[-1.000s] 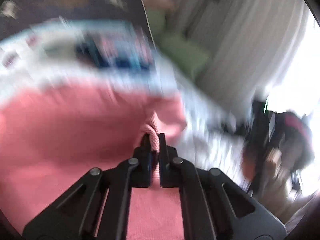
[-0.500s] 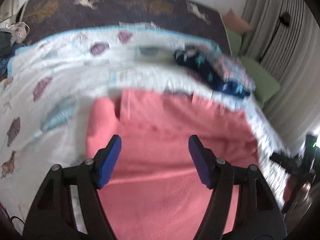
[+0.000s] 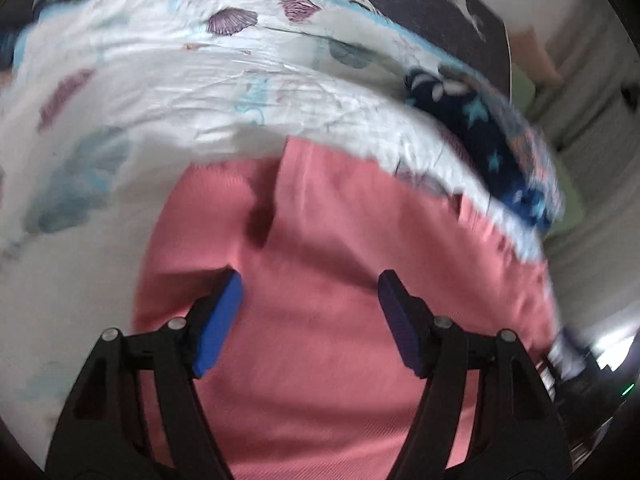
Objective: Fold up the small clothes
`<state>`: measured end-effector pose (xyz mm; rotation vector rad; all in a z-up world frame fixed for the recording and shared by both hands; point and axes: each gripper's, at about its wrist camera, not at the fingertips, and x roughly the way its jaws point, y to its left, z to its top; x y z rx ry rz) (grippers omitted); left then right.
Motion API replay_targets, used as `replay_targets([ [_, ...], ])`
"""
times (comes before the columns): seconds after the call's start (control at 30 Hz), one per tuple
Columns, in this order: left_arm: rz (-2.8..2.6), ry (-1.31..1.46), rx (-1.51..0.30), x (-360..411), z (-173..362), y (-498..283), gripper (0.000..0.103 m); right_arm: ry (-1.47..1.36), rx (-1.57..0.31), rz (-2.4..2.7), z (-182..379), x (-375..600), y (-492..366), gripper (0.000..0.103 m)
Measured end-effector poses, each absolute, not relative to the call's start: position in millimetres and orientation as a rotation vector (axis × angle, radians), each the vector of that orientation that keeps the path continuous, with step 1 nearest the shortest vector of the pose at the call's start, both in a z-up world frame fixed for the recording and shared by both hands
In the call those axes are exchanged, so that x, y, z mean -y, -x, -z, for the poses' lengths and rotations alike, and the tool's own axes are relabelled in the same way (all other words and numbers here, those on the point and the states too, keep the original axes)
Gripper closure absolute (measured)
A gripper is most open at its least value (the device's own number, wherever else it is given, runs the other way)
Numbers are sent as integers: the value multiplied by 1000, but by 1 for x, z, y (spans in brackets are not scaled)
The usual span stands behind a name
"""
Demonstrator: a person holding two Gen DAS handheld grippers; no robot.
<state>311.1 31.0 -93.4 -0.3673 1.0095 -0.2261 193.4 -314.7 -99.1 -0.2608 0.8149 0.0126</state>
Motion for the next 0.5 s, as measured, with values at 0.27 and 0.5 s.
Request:
replay_targets([
  [0.27, 436, 549, -777, -40, 22, -277, 97, 106, -778, -62, 88, 342, -186, 98],
  [0.5, 348, 342, -869, -63, 39, -223, 90, 184, -851, -72, 99, 345, -166, 86],
])
